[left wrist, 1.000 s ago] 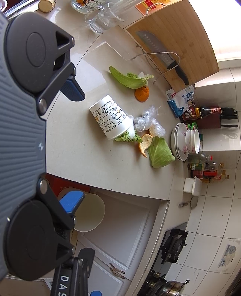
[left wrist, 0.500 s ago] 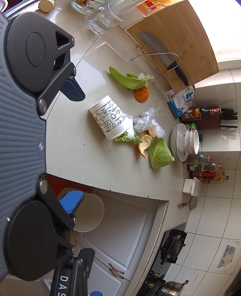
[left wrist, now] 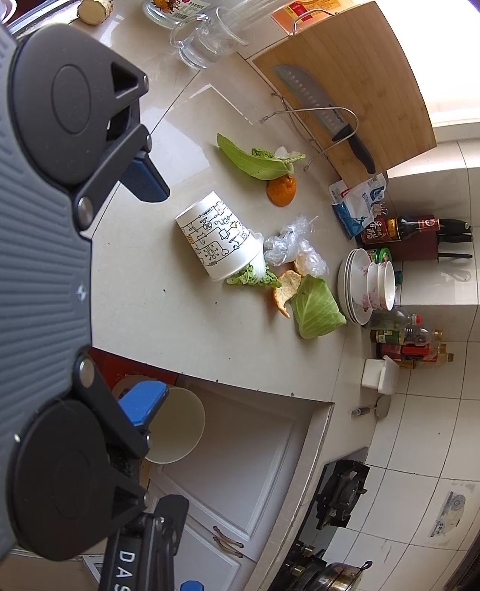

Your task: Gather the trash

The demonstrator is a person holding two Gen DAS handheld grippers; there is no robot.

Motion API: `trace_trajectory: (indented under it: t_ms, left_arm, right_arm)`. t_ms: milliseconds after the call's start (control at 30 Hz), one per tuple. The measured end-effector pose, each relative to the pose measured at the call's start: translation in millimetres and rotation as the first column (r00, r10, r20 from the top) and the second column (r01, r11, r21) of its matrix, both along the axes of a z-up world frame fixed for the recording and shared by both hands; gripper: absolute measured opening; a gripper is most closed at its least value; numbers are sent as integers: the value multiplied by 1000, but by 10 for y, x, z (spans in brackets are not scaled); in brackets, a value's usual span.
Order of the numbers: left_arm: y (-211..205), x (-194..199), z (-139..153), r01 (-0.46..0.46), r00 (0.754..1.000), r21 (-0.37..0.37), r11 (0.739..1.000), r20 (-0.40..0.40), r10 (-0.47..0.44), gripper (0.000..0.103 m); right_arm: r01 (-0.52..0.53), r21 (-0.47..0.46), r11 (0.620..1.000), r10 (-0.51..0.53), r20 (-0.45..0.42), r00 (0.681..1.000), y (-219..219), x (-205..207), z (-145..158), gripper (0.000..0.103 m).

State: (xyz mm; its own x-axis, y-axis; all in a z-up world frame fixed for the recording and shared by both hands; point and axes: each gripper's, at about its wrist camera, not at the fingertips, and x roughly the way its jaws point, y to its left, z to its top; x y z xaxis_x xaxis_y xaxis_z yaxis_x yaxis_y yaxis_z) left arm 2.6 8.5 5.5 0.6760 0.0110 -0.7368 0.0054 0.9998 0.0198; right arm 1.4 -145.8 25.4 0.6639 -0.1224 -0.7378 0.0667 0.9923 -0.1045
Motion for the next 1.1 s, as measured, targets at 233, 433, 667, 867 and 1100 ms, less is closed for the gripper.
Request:
trace_trajectory:
  t_ms: [233,433,667,867,1100]
  left_arm:
    - [4,21,0,-5,1000,-11,1000,10,5,102]
    - [-14,47,-20,3,1000,6,1000,21,-3,102]
    - [-43,136,-58,-16,999,46,999,47,14,102]
    - [-102,303,-96,-45,998,53,998,56,42,102]
    - [-270,559,-149,-42,997,83,996,63,37,102]
  right_arm:
    - [-39,-3,999,39,18,999,-27,20,12,103]
    - [-125,-19,992,126,35,991,-41,63,34,103]
    - [-228,-21,973,229,68,971,-113,239,41,103]
    - [-336,10,942,333,102,937,-259,532,8,103]
    - [-476,47,878,468,122,875,-459,982,-51,103]
